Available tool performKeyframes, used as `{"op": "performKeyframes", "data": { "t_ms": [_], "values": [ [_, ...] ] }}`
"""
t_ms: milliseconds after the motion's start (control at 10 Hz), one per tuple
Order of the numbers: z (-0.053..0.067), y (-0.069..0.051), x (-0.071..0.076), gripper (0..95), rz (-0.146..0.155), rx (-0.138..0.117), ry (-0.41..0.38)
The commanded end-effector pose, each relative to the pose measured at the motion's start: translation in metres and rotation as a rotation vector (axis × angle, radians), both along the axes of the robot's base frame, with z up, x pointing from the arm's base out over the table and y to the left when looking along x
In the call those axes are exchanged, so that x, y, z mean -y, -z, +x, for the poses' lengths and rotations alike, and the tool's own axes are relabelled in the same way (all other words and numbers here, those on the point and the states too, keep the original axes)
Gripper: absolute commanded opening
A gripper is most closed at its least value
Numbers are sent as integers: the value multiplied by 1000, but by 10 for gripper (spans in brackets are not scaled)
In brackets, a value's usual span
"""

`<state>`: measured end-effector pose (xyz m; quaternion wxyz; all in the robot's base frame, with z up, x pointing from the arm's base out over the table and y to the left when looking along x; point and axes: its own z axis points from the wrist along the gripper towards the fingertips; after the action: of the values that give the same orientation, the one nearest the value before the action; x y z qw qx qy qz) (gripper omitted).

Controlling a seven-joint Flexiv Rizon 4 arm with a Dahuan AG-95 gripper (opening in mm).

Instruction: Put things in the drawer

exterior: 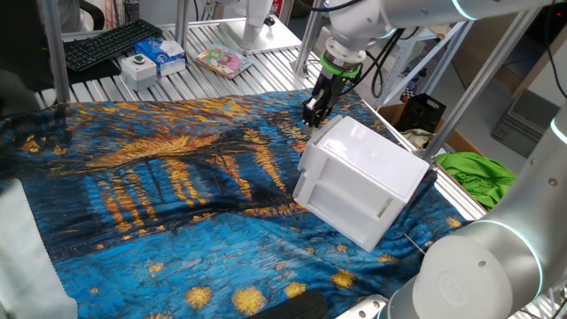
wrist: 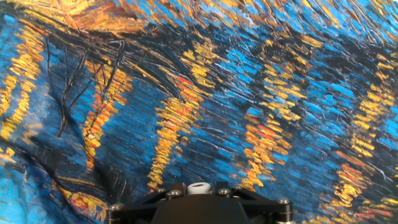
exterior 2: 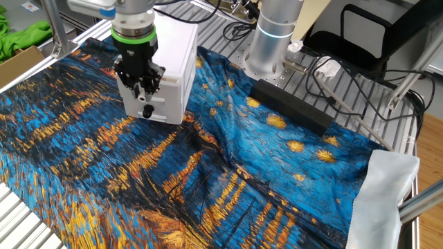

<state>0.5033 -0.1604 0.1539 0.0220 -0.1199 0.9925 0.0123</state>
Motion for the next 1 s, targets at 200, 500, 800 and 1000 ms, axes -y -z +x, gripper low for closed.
{"op": "performKeyframes", "data": {
  "t_ms": [200,500,800,1000],
  "values": [
    [-4,2,2,0,1,8,-2],
    [-10,1,4,0,2,10,-2],
    [-14,2,5,0,3,17,-1],
    [-16,1,6,0,8,18,-1]
  ]
}}
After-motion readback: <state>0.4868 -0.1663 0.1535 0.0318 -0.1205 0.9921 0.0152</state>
